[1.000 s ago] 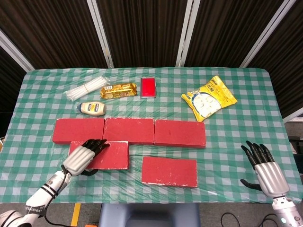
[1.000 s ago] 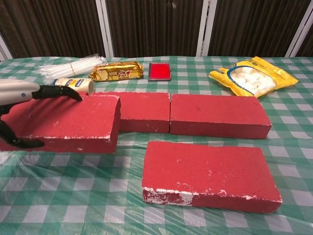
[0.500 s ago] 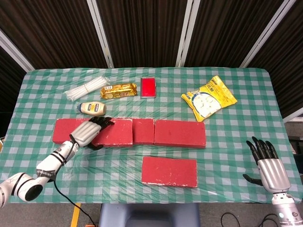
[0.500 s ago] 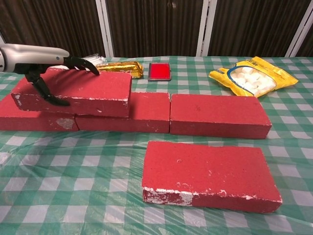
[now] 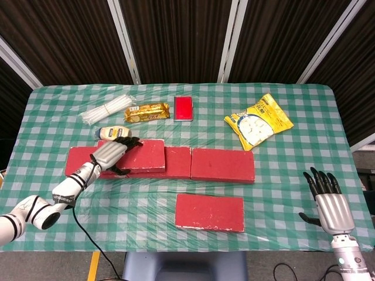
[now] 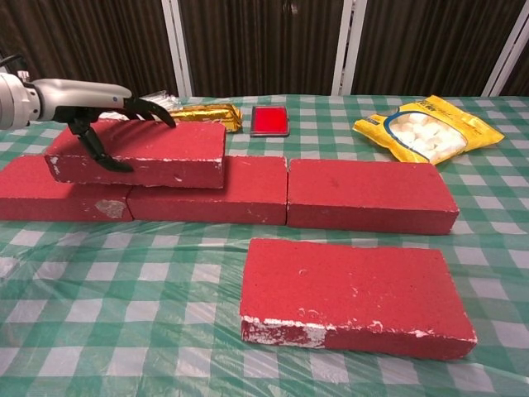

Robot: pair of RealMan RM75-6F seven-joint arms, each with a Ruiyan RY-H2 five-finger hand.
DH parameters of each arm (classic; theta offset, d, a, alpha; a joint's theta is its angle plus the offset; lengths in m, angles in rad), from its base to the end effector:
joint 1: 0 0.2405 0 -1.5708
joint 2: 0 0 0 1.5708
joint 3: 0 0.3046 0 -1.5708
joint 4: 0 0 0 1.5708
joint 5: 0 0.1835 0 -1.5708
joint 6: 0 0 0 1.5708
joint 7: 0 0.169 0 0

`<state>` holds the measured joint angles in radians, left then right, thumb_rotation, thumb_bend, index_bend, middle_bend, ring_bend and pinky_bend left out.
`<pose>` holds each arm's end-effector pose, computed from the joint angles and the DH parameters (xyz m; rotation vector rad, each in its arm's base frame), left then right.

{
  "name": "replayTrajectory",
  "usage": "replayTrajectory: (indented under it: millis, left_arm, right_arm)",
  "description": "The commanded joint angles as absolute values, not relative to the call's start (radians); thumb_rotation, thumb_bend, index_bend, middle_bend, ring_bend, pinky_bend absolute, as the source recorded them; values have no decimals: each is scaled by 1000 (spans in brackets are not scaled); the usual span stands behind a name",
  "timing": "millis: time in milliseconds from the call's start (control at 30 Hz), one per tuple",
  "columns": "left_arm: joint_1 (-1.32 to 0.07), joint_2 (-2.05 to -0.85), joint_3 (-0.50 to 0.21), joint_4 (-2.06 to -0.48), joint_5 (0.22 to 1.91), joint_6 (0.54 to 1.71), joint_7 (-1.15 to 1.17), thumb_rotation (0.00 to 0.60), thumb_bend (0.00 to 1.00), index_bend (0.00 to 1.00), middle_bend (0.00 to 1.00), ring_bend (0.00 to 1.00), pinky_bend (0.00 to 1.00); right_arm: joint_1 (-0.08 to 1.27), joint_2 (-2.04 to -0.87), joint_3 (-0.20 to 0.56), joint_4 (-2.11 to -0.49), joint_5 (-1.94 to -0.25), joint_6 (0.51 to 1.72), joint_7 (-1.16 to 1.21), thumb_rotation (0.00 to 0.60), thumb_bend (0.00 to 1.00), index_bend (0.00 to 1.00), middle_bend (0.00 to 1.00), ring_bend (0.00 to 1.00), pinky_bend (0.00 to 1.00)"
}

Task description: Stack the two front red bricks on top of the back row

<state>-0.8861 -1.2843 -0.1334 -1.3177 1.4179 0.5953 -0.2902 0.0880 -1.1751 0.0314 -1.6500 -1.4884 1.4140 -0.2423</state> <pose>-0.1912 0.4461 0.0711 -2.0625 -1.0724 -0.7934 -0.3408 -0.2036 0.1676 1.4925 -0.8554 0.7415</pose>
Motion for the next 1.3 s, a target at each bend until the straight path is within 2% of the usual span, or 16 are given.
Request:
replayTrajectory:
  millis: [33,367,533,667,833,967,1167,1300]
  left_arm:
    - [-894,-1305,-119,-1288,1438,602,-315,600,368,147,768,743,720]
    - [-903,-1326,-93,-1245,1472,627,-373,600,367,147,767,739,703]
    - [-906,-1333,-82,-1234,1477,631,-399,600,369,148,768,715,643]
    - [-906,-1336,-74,-1227,1483,642,-398,600,368,147,730,679,565]
    - [-908,-1327,-65,-1243,1478,637,-404,600,359,114,590,490,414]
    - [-917,-1312,-57,-1257,1471,614,-402,600,347,20,327,232,301]
    - [-914,-1308,-58,-1273,1451,617,-376,600,337,0,145,89,264]
    - [-913,-1310,-58,-1274,1448,621,-368,600,338,0,89,37,238]
  right_arm:
    - [89,-1176,31,-1650,-1487,1412,-244,600,135,0,0,0,0]
    - [87,-1177,30,-1652,-1480,1415,-252,600,136,0,0,0,0]
    - [88,-1178,30,-1652,-1479,1415,-254,600,135,0,0,0,0]
    - [88,-1179,30,-1653,-1479,1415,-256,600,135,0,0,0,0]
    - [87,-1180,30,-1654,-1477,1417,-259,600,135,0,0,0,0]
    - [86,-1178,28,-1656,-1478,1419,-260,600,135,0,0,0,0]
    - [84,-1176,28,-1660,-1480,1423,-259,600,135,0,0,0,0]
    - [84,-1176,27,-1660,-1481,1424,-258,600,135,0,0,0,0]
